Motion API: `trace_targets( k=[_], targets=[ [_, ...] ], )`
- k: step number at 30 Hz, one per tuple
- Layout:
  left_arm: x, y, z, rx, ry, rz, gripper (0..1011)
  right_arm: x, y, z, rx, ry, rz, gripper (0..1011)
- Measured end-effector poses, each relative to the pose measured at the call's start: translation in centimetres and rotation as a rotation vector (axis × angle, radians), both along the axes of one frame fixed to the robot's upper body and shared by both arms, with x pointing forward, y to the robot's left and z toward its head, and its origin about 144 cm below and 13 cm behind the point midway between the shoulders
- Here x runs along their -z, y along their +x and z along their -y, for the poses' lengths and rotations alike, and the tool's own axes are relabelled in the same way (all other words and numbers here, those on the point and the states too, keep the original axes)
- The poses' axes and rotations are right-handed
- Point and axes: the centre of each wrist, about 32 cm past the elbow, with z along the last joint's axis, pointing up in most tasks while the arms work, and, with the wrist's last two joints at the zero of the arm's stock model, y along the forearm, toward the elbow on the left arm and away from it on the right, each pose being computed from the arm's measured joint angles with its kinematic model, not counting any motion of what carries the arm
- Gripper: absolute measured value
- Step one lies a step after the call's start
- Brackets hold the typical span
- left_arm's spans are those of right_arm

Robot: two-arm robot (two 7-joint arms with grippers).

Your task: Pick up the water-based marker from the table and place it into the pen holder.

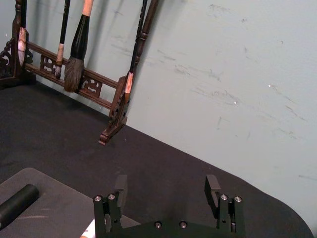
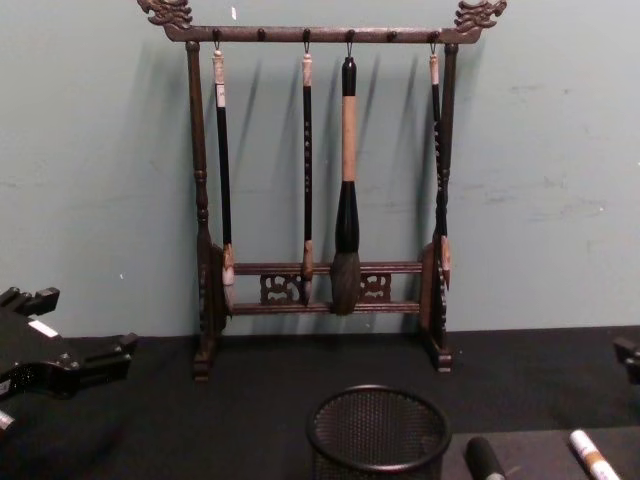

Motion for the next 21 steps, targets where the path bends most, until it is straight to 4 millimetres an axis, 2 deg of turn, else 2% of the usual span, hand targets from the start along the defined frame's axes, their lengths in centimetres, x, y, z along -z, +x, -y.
trace_targets(
  k=[21],
  targets=[
    [0.00,0.00,0.00,0.000,0.000,0.000,1001,0.00,0.00,0.00,0.000,0.000,0.000,1003]
  ],
)
